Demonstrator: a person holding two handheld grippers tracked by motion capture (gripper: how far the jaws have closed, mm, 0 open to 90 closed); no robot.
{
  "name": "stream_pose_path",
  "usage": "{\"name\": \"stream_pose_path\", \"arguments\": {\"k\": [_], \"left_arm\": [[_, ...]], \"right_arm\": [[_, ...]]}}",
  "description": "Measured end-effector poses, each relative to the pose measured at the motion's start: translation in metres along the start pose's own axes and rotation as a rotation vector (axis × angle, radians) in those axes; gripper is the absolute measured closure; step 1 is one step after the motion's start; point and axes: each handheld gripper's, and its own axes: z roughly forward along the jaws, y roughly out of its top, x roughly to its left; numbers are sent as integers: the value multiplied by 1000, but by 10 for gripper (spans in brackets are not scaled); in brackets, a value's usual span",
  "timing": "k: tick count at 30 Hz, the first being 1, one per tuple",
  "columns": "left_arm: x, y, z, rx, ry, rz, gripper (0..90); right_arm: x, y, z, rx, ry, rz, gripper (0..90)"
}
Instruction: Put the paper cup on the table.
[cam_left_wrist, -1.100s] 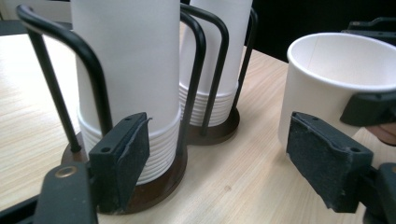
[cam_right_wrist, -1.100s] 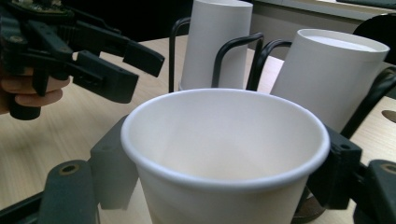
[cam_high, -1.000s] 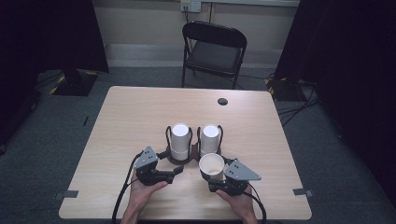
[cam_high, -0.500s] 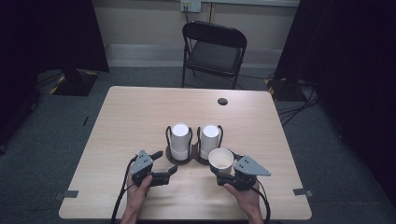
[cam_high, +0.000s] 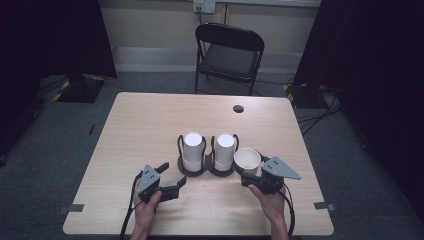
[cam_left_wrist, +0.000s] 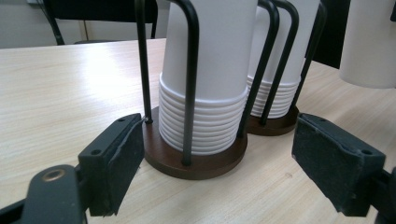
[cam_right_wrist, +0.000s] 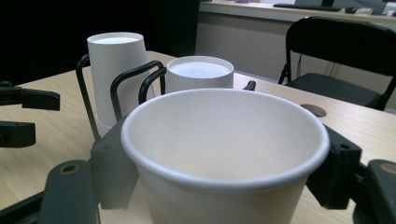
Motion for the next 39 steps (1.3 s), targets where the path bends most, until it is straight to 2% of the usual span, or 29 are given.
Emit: {"name": "stream_pose_path", "arguments": {"k": [3,5,6,9,10,12,14,19,21,24,26,27,35,36,39], "left_arm": [[0,-2,-1,-3,8,2,165],[-1,-4,0,-2,17,-2,165],[-1,-5,-2,-18,28,9,163],[-2,-5,-2,-21,35,13,162],[-4,-5,-1,-20,35,30,161],[-5,-5,-2,-26,30,43,159],[-5,-6,-4,-49,-1,70,160],[-2,-7,-6,-72,-4,28,160],[-4,-7,-5,-67,25,34,161],[-4,-7,-5,-62,39,33,163],[-4,-8,-6,-80,50,26,163],[-6,-9,-8,-98,56,40,163],[-7,-9,-8,-108,67,41,163],[-7,-9,-8,-105,63,47,163],[-8,-9,-8,-103,65,58,163]], "right_arm": [[-4,0,1,-4,-19,-2,236],[-10,0,0,-17,-26,14,236],[-12,0,0,-21,-34,15,236],[-15,0,0,-26,-41,24,236],[-20,0,2,-51,-47,48,236],[-22,0,4,-55,-62,50,236],[-26,2,7,-57,-72,45,235],[-31,4,11,-60,-105,40,236],[-36,5,14,-61,-120,45,235],[-40,5,17,-72,-128,52,236],[-43,4,20,-78,-132,61,236],[-46,2,24,-70,-136,58,236],[-63,-7,41,-63,-168,67,239],[-68,-11,46,-57,-178,90,239],[-73,-16,52,-53,-193,115,239]]}}
